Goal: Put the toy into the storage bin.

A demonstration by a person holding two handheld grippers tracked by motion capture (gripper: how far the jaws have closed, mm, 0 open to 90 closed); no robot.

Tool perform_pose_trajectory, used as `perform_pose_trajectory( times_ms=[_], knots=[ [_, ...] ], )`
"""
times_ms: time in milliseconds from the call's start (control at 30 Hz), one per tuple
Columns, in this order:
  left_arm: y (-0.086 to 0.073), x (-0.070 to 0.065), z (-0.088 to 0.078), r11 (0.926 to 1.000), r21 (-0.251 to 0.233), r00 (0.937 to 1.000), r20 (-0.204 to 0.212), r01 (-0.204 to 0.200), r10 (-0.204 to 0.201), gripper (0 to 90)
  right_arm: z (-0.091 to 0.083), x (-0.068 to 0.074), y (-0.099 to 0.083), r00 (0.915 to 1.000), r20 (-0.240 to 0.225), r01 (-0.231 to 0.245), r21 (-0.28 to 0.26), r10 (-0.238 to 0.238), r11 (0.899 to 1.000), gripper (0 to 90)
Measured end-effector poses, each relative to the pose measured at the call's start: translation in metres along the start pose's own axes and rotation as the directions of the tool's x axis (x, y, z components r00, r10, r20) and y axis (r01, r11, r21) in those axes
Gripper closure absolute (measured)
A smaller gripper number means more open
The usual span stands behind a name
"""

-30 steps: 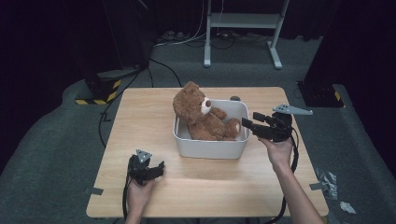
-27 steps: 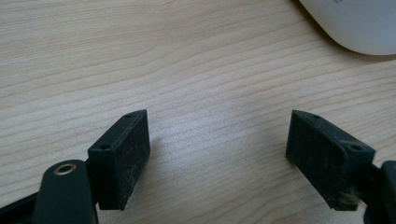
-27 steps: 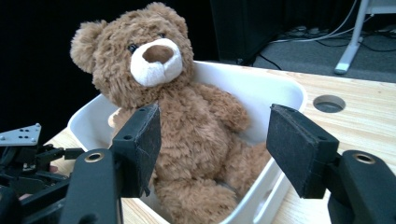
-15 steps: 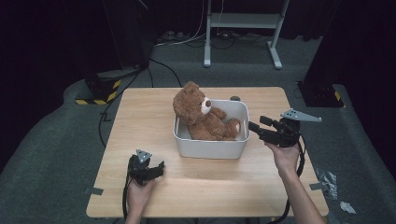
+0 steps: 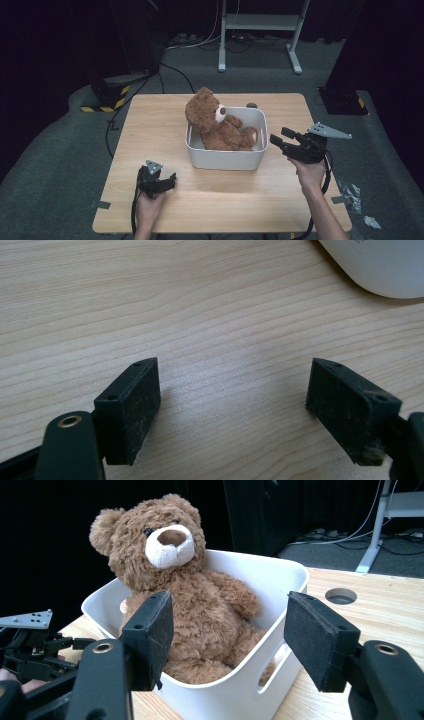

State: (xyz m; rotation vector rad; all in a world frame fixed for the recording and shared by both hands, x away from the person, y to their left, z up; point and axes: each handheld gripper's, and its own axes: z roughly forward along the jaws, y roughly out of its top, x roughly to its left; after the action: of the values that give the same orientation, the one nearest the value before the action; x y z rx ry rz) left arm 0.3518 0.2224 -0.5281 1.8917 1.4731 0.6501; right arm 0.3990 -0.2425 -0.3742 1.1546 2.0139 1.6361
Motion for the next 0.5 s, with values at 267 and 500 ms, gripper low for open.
perform_pose_trajectory(
  times_ms=[267,500],
  knots=[
    [0.0,0.0,0.0,1.0,-0.002,1.0,0.005,0.001,-0.001,21.6,-0.007,-0.003,-0.006,0.9998,0.018,-0.003,-0.01,0.003,1.0,36.2],
    [0.0,0.0,0.0,1.0,-0.002,1.0,0.007,0.003,-0.003,21.6,-0.013,-0.008,-0.018,0.9995,0.026,-0.019,-0.012,0.02,1.0,37.0]
  ],
)
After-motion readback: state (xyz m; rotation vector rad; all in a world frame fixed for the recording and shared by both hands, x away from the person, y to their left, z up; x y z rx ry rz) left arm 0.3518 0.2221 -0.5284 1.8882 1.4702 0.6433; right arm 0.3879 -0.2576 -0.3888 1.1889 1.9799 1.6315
